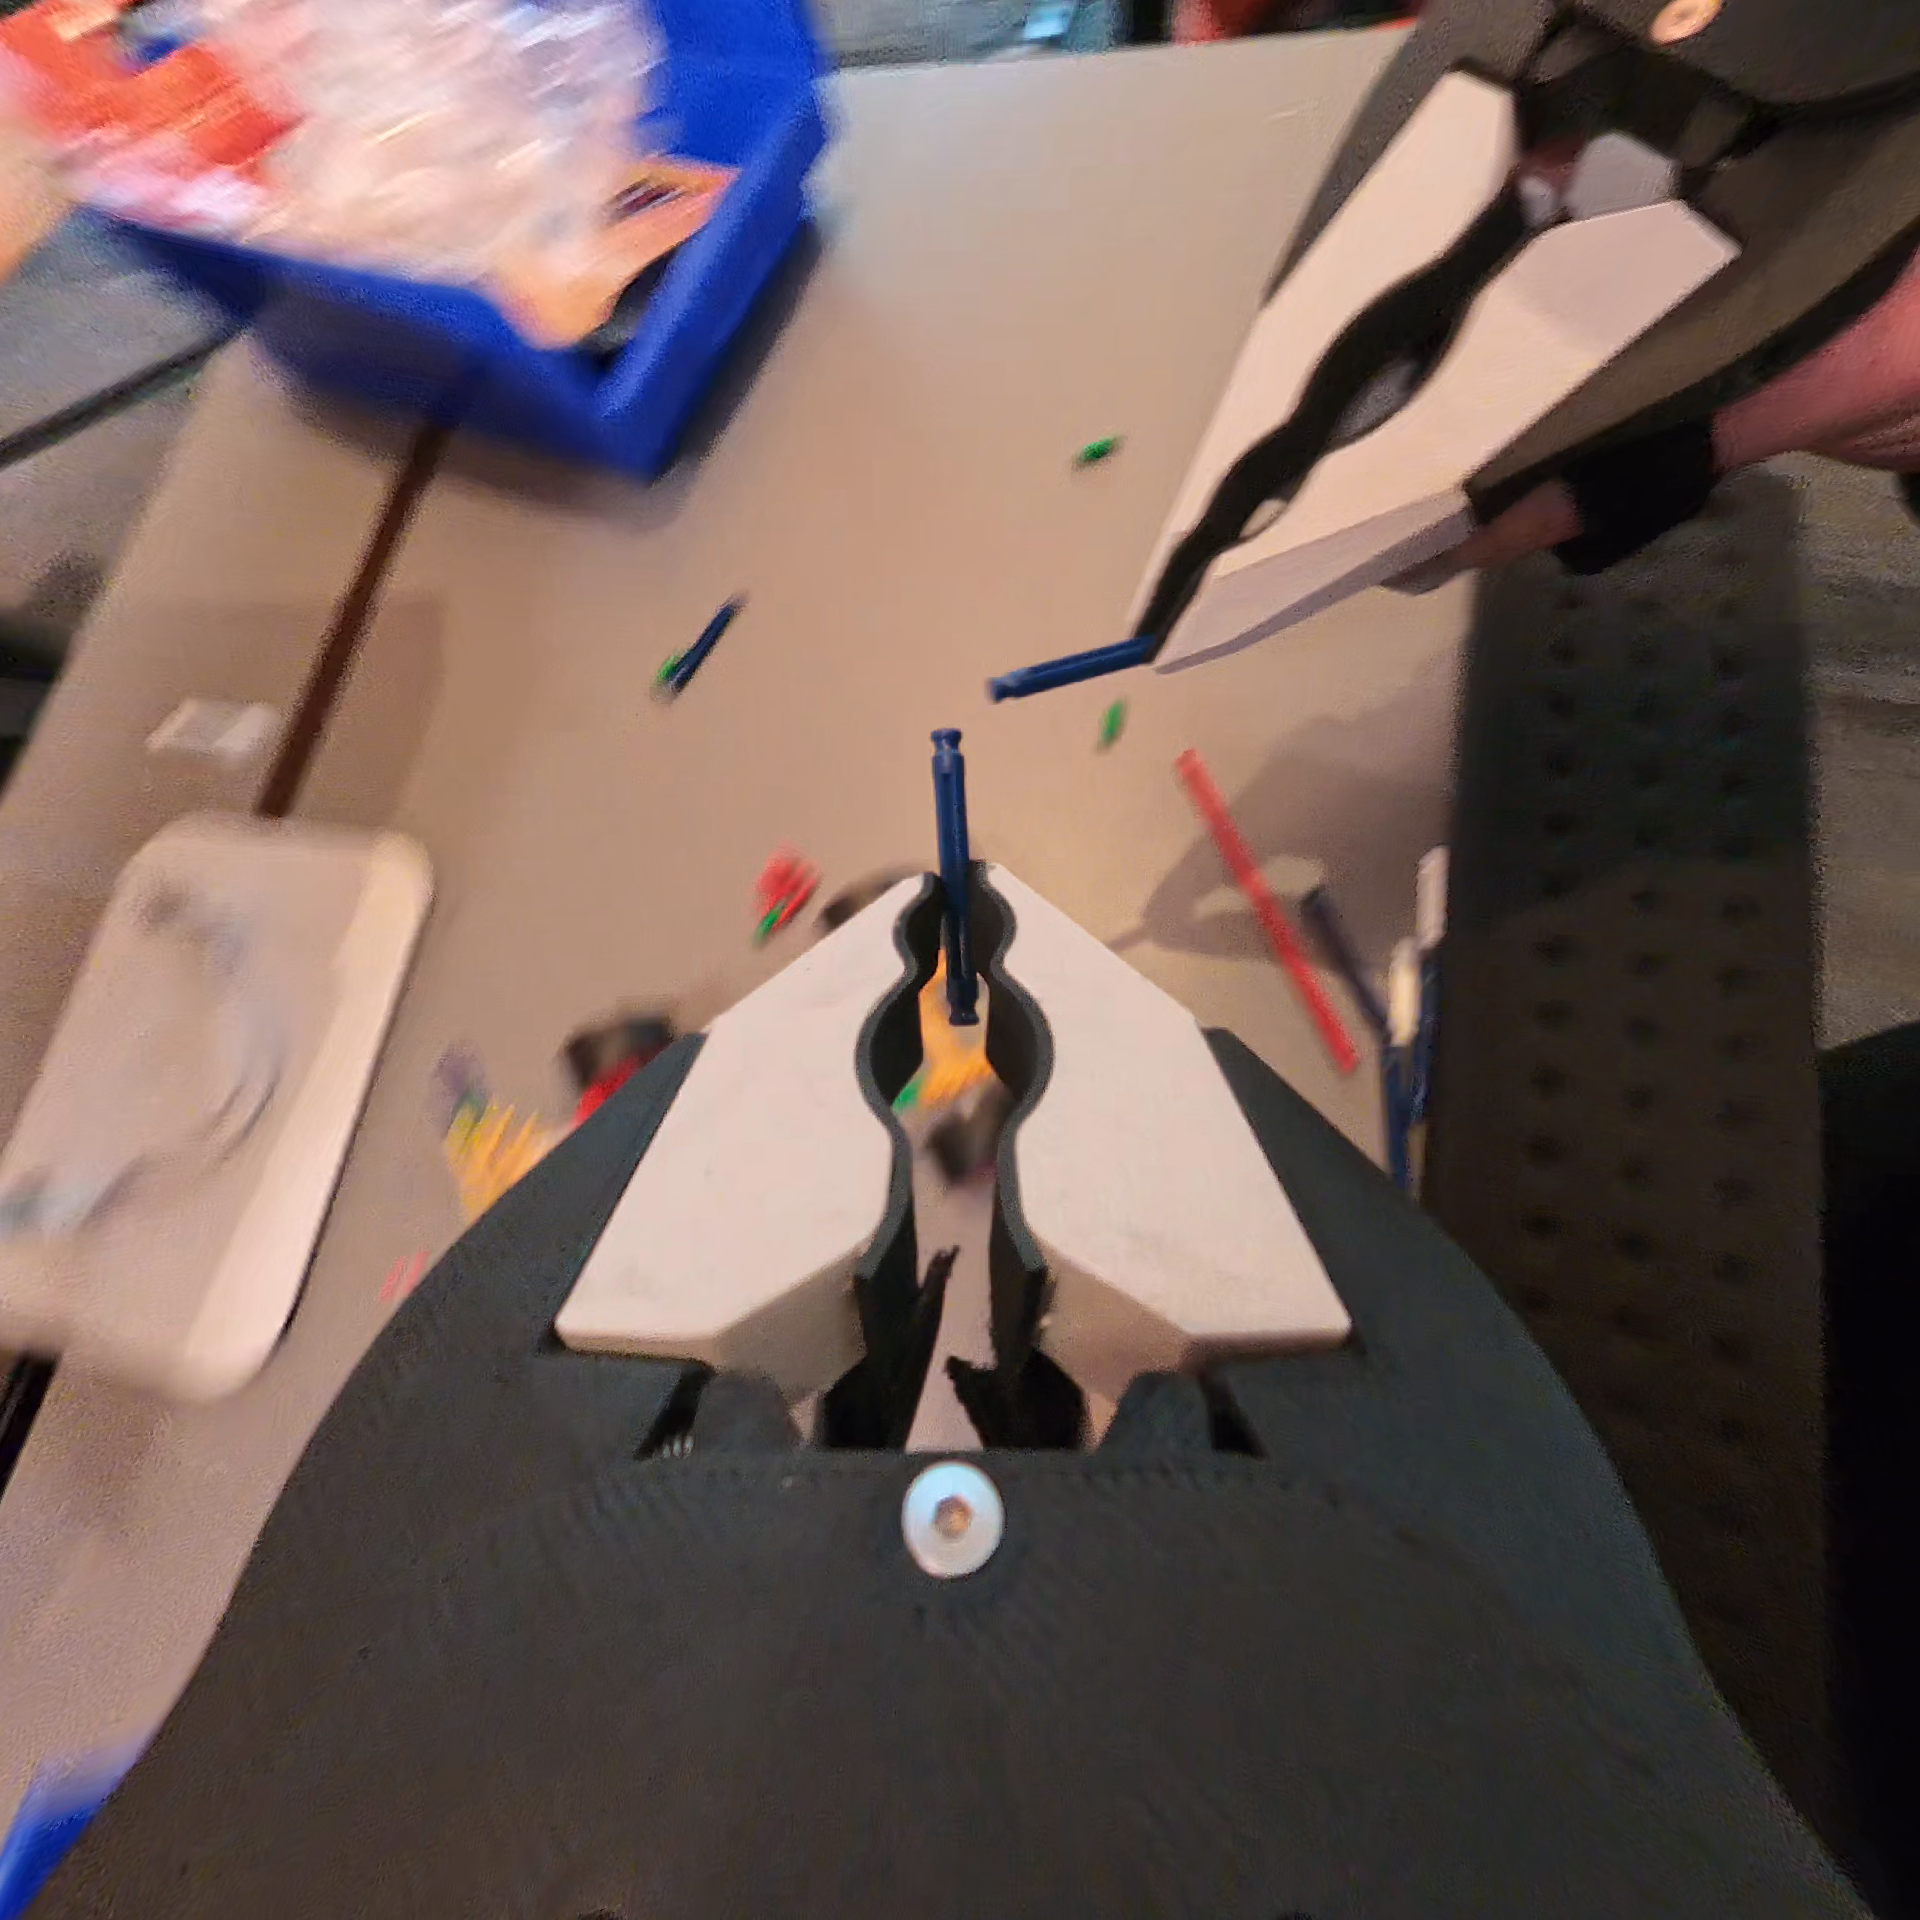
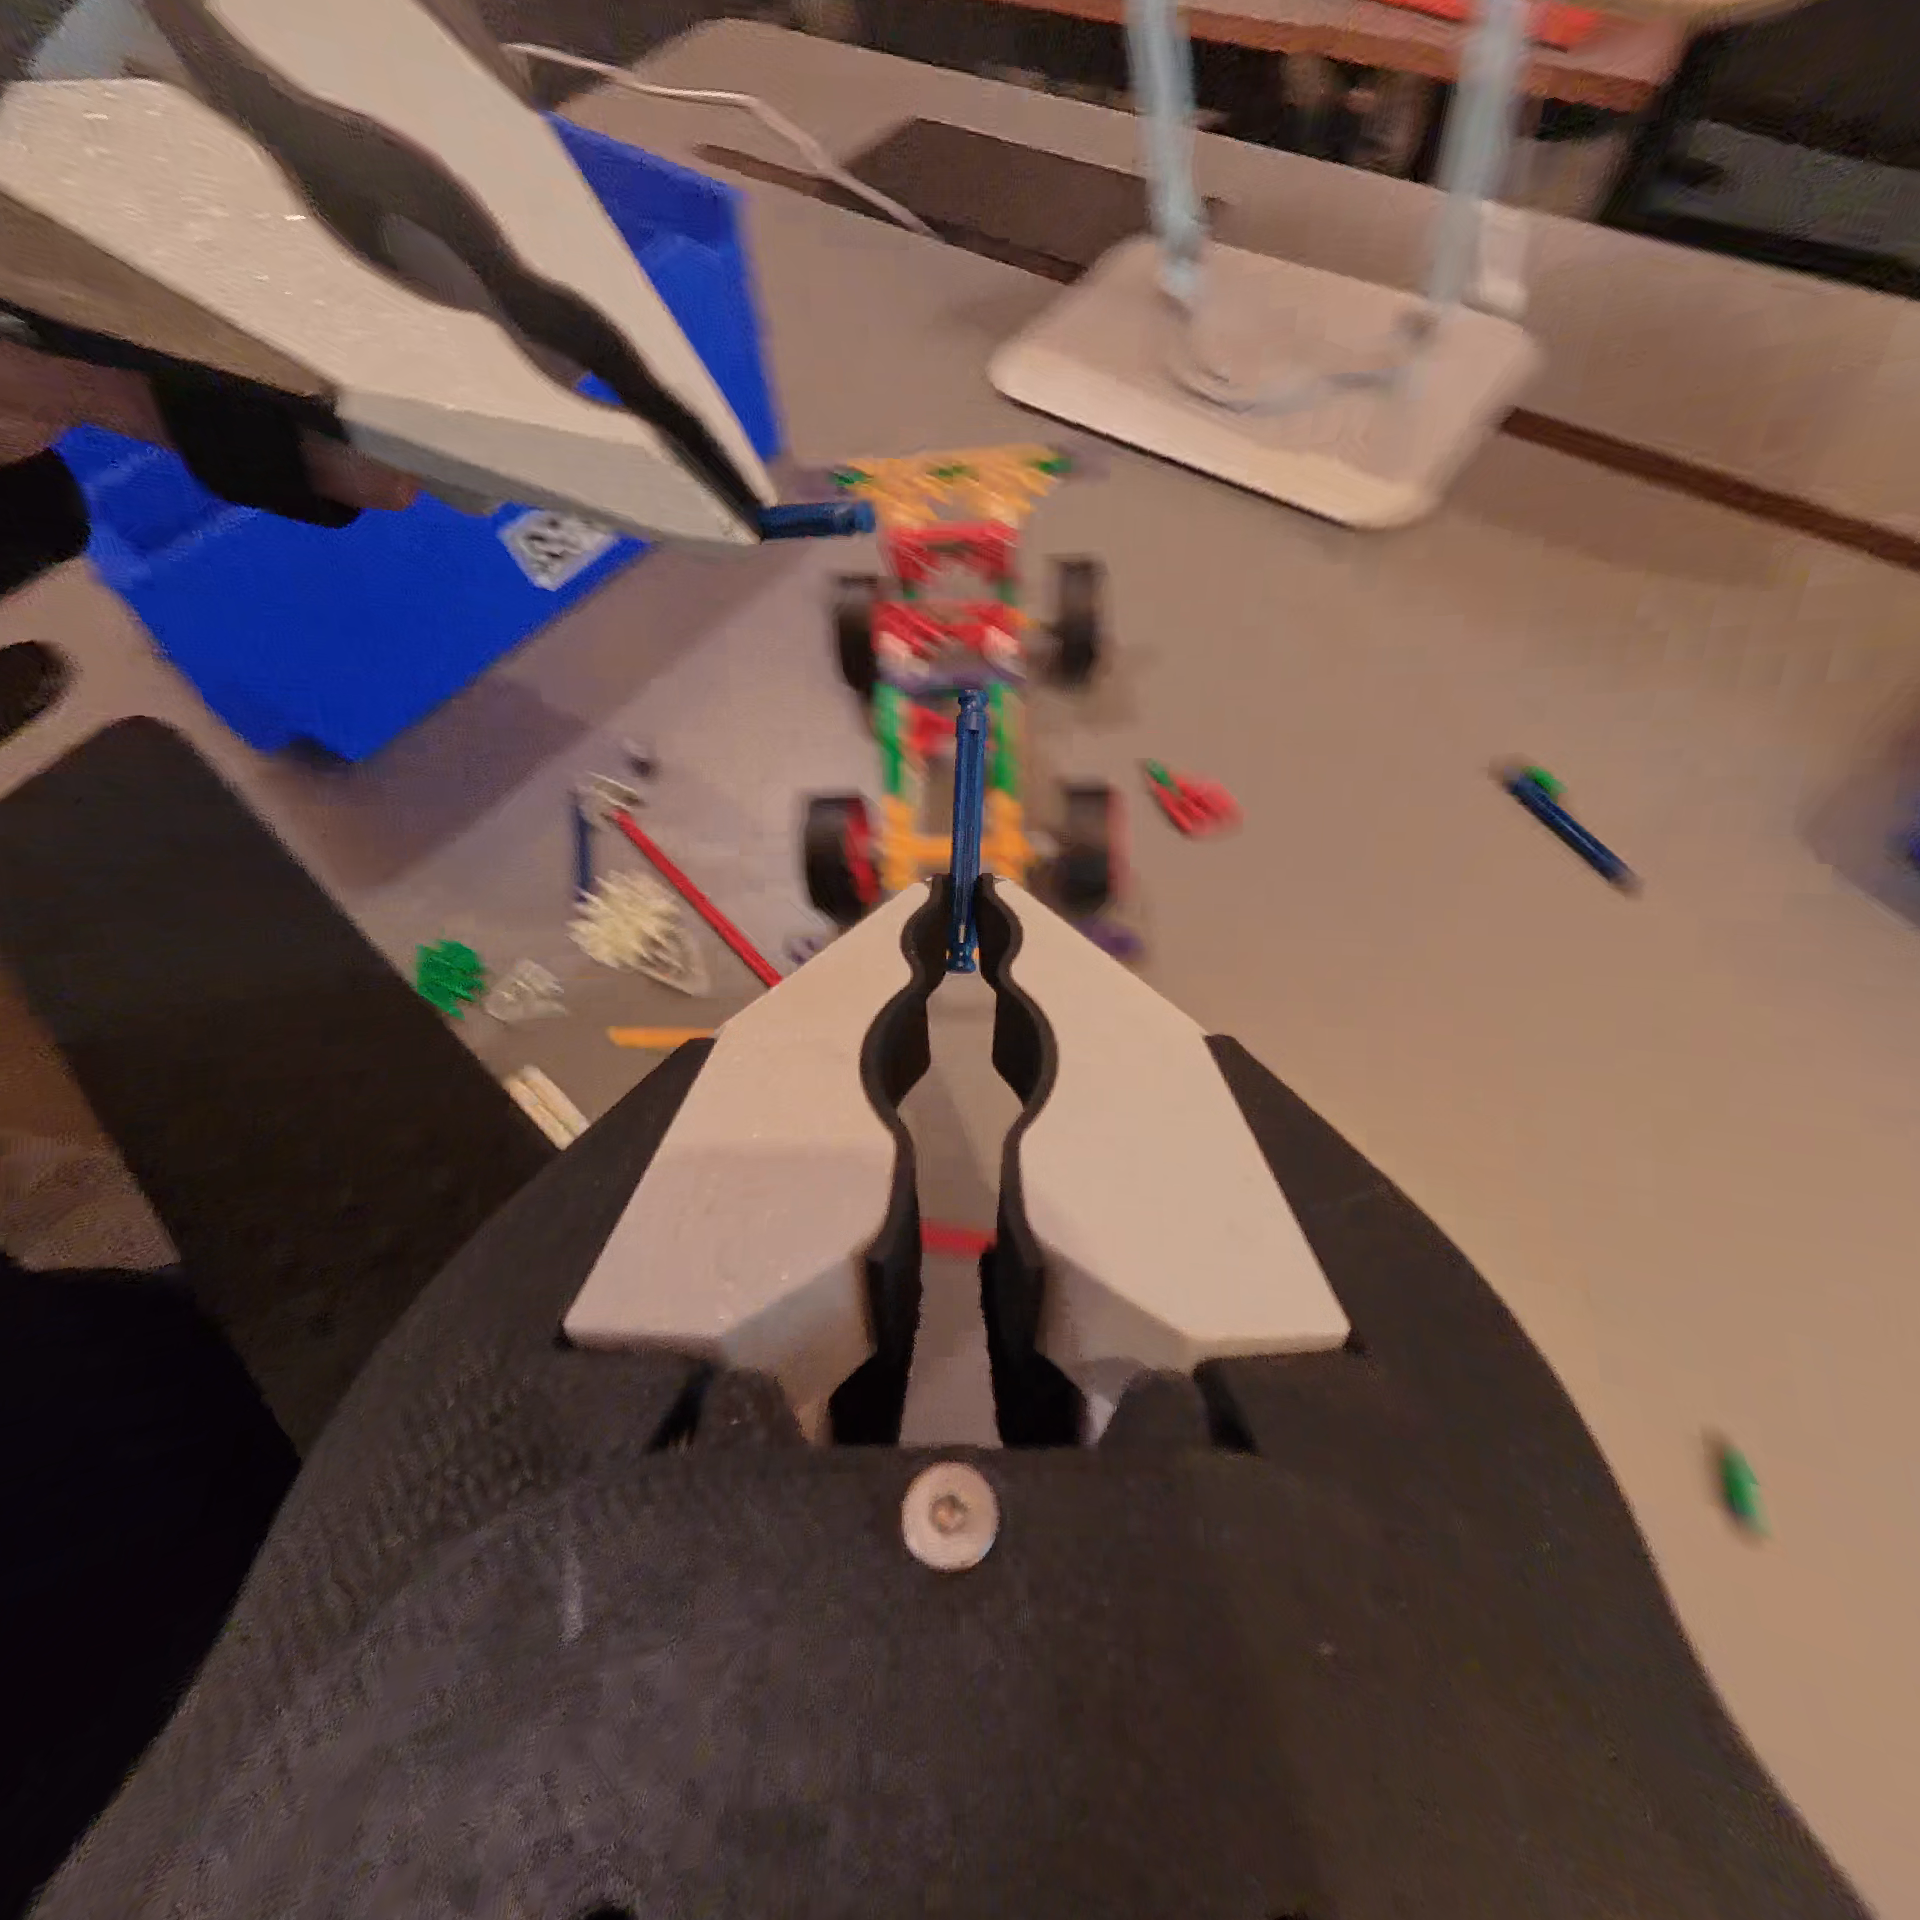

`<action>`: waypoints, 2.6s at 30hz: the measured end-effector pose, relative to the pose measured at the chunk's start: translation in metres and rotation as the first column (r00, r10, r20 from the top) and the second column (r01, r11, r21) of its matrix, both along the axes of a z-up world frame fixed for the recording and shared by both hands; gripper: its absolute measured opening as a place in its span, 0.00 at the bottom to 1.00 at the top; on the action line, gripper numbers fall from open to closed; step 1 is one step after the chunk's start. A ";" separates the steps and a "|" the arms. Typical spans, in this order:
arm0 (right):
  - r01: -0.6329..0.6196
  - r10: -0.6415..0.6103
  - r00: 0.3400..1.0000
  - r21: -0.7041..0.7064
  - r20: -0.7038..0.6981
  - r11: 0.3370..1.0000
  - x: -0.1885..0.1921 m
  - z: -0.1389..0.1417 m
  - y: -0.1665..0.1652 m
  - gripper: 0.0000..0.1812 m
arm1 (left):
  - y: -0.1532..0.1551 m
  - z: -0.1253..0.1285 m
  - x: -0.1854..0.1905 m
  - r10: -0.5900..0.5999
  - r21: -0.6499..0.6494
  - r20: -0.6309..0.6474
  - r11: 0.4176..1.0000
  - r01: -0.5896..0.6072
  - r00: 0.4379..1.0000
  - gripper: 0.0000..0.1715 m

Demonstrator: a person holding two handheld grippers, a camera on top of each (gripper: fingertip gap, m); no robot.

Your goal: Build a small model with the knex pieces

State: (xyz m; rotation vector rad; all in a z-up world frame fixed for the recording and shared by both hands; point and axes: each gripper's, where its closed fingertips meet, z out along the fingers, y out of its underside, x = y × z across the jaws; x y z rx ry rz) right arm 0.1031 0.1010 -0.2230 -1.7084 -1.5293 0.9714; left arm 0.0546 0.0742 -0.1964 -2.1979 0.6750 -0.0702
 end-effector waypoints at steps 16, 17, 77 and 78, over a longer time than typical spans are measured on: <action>-0.535 0.518 0.845 0.198 0.136 0.821 -0.305 0.017 -0.224 0.27 | -0.254 -0.043 -0.276 0.835 -0.136 -0.016 0.543 -0.828 0.550 0.27; -0.524 0.516 0.851 0.198 0.092 0.828 -0.302 0.025 -0.222 0.25 | -0.256 -0.037 -0.277 0.845 -0.118 0.007 0.531 -0.839 0.534 0.30; -0.206 0.185 0.936 0.042 0.299 0.978 -0.008 -0.125 0.146 0.01 | 0.246 -0.152 -0.040 -0.113 -0.304 -0.039 0.948 0.096 0.993 0.08; -0.203 0.182 0.937 0.040 0.298 0.978 -0.007 -0.125 0.146 0.01 | 0.245 -0.152 -0.040 -0.116 -0.304 -0.033 0.947 0.100 0.993 0.08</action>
